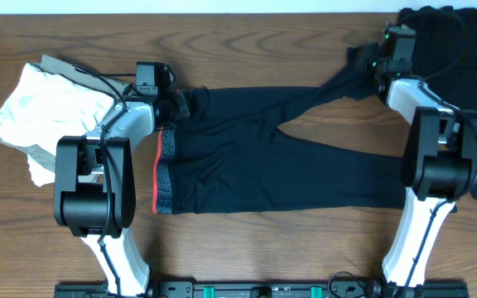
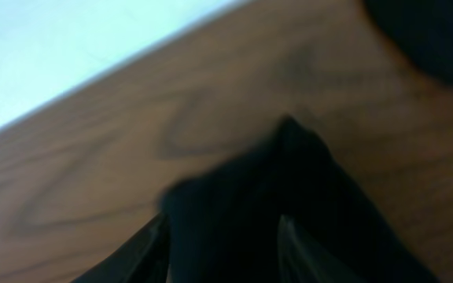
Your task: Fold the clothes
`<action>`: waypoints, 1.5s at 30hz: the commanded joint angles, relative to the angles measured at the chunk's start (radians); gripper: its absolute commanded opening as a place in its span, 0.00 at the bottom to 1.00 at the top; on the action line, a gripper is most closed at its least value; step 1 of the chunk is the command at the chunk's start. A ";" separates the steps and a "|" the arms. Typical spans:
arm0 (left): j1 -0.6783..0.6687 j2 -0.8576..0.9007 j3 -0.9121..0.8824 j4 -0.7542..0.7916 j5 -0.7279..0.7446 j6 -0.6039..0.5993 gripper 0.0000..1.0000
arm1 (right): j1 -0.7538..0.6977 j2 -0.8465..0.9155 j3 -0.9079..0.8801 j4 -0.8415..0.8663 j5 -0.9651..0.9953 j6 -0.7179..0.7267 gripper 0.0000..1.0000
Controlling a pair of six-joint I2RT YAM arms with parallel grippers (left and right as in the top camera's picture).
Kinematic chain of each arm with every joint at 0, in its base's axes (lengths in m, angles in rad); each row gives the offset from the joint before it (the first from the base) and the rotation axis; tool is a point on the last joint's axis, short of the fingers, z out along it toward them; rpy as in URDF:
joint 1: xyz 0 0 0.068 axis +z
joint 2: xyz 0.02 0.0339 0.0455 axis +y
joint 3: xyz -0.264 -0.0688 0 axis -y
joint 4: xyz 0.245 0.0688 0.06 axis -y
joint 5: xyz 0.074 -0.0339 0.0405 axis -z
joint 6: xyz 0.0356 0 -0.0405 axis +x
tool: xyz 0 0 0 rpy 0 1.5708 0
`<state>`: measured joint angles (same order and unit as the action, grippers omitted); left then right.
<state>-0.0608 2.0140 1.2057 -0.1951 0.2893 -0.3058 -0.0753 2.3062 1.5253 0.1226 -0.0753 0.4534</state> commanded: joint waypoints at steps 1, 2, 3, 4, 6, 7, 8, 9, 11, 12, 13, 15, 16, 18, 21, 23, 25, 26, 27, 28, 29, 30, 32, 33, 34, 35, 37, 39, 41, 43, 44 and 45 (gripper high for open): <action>-0.009 0.081 -0.071 -0.061 -0.006 0.006 0.36 | -0.001 0.030 0.003 0.034 0.015 0.029 0.45; -0.009 0.081 -0.071 -0.061 -0.006 0.006 0.36 | -0.001 0.036 0.003 0.042 0.015 0.029 0.46; -0.009 0.081 -0.071 -0.061 -0.006 0.006 0.36 | -0.001 0.037 0.003 0.042 0.016 0.029 0.47; -0.009 0.081 -0.071 -0.061 -0.006 0.006 0.36 | -0.001 0.037 0.003 0.042 0.015 0.029 0.46; -0.009 0.081 -0.071 -0.060 -0.006 0.006 0.36 | -0.002 0.037 0.003 0.045 0.015 0.029 0.44; -0.009 0.081 -0.071 -0.058 -0.006 0.006 0.36 | -0.002 0.037 0.003 0.045 0.015 0.029 0.38; -0.009 0.081 -0.071 -0.058 -0.006 0.005 0.36 | -0.002 0.037 0.003 0.044 0.015 0.029 0.27; -0.009 0.081 -0.071 -0.058 -0.006 0.005 0.36 | -0.002 0.037 0.003 0.042 0.014 0.029 0.14; -0.009 0.081 -0.071 -0.058 -0.006 0.005 0.36 | -0.002 0.037 0.003 0.044 -0.005 0.029 0.01; -0.009 0.081 -0.071 -0.058 -0.006 0.005 0.36 | -0.002 0.036 0.004 0.046 -0.021 0.029 0.01; -0.009 0.081 -0.071 -0.058 -0.005 0.005 0.36 | -0.002 0.033 0.006 0.046 -0.035 0.029 0.01; -0.009 0.081 -0.071 -0.058 -0.006 0.005 0.36 | -0.002 0.016 0.006 0.045 -0.060 0.028 0.01; -0.009 0.081 -0.071 -0.059 -0.006 0.005 0.36 | -0.002 0.005 0.006 0.043 -0.069 0.028 0.01; -0.009 0.081 -0.071 -0.059 -0.006 0.005 0.36 | -0.002 -0.040 0.006 0.040 -0.098 0.028 0.01; -0.009 0.081 -0.071 -0.059 -0.005 0.006 0.36 | -0.011 -0.146 0.006 -0.006 -0.100 0.028 0.01; -0.009 0.081 -0.071 -0.060 -0.006 0.005 0.36 | -0.028 -0.240 0.006 -0.079 -0.090 0.021 0.01; -0.009 0.081 -0.071 -0.065 -0.005 0.005 0.36 | -0.051 -0.325 0.006 -0.156 -0.068 0.021 0.01; -0.009 0.081 -0.071 -0.066 -0.005 0.006 0.36 | -0.063 -0.363 0.006 -0.188 -0.063 0.021 0.01; -0.009 0.081 -0.071 -0.068 -0.005 0.006 0.36 | -0.077 -0.402 0.006 -0.227 -0.063 0.019 0.01; -0.009 0.081 -0.071 -0.070 -0.005 0.006 0.36 | -0.093 -0.440 0.006 -0.277 -0.063 0.013 0.01; -0.009 0.081 -0.071 -0.071 -0.005 0.006 0.36 | -0.109 -0.473 0.006 -0.345 -0.051 0.012 0.01; -0.009 0.081 -0.071 -0.074 -0.005 0.006 0.36 | -0.124 -0.500 0.006 -0.418 -0.028 0.013 0.01; -0.009 0.081 -0.071 -0.080 -0.006 0.006 0.36 | -0.162 -0.542 0.006 -0.615 0.072 0.031 0.01; -0.009 0.081 -0.071 -0.082 -0.005 0.006 0.36 | -0.179 -0.552 0.006 -0.702 0.111 0.054 0.01; -0.009 0.081 -0.071 -0.085 -0.005 0.006 0.36 | -0.199 -0.554 0.006 -0.801 0.133 0.074 0.01; -0.009 0.081 -0.071 -0.089 -0.005 0.006 0.36 | -0.217 -0.554 0.006 -0.878 0.132 0.078 0.01; -0.009 0.081 -0.071 -0.092 -0.005 0.006 0.36 | -0.243 -0.544 -0.010 -0.993 0.130 0.077 0.13; -0.009 0.081 -0.071 -0.092 -0.005 0.006 0.36 | -0.256 -0.532 -0.034 -1.061 0.127 0.077 0.15; -0.009 0.081 -0.071 -0.095 -0.005 0.006 0.36 | -0.257 -0.526 -0.050 -1.074 0.127 0.072 0.15; -0.009 0.081 -0.071 -0.101 -0.005 0.006 0.36 | -0.257 -0.523 -0.051 -1.070 0.123 0.072 0.14; -0.009 0.081 -0.071 -0.106 -0.005 0.006 0.36 | -0.257 -0.523 -0.051 -1.062 0.116 0.072 0.13; -0.009 0.081 -0.071 -0.111 -0.005 0.006 0.36 | -0.257 -0.523 -0.051 -1.052 0.099 0.072 0.13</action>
<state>-0.0620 2.0098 1.2079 -0.2325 0.3023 -0.3058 -0.3359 1.7874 1.4708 -0.9451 0.0273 0.5159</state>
